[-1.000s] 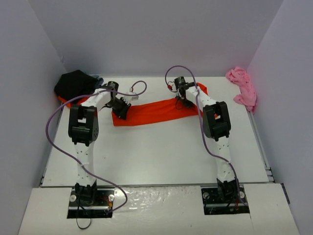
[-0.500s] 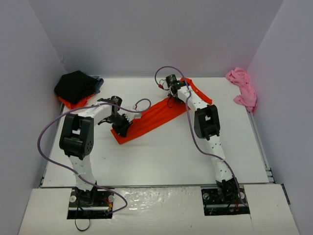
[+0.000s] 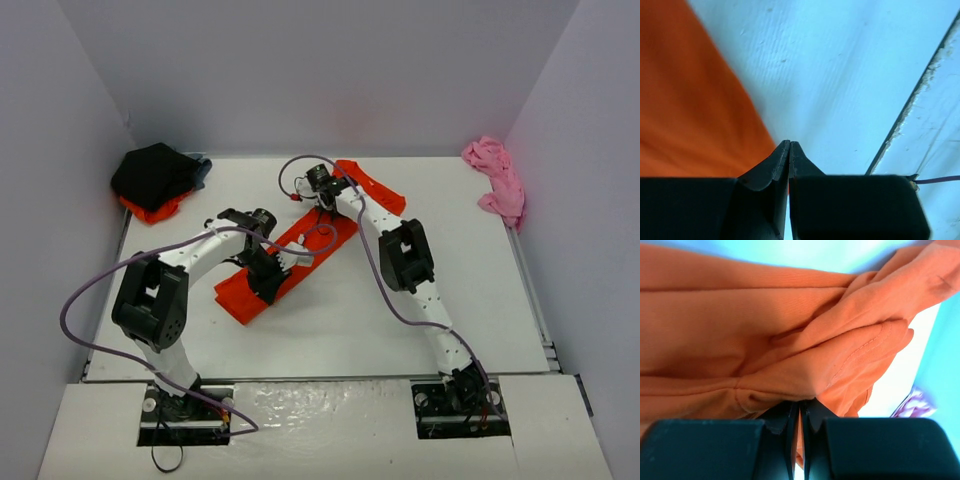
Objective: Fold and stack the t-shirts
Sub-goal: Fold the tshirt
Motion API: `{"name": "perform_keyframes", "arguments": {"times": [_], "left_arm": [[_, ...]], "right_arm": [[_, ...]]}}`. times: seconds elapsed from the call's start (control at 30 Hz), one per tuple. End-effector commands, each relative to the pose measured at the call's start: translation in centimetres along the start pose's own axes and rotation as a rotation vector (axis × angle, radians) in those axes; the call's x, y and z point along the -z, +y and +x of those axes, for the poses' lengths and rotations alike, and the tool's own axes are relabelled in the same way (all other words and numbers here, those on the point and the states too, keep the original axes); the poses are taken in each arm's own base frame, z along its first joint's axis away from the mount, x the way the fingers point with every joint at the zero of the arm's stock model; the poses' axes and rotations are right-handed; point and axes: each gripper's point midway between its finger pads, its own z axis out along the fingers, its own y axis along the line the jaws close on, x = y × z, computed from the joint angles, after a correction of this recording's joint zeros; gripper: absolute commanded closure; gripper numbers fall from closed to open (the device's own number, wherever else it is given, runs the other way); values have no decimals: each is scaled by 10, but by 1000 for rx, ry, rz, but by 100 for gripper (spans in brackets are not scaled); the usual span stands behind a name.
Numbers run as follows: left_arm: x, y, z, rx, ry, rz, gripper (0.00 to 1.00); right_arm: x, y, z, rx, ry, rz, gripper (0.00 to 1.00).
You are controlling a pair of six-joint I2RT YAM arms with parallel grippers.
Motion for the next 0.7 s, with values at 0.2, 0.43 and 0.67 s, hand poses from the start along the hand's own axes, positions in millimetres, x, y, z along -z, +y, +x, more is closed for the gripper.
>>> {"name": "perform_keyframes", "arguments": {"times": [0.2, 0.43, 0.67], "left_arm": [[40, 1, -44, -119, -147, -97, 100], [102, 38, -89, -47, -423, -188, 100], [173, 115, -107, 83, -620, -433, 87]], "right_arm": [[-17, 40, 2, -25, 40, -40, 100], [-1, -69, 30, -319, 27, 249, 95], [93, -185, 62, -579, -54, 618, 69]]}}
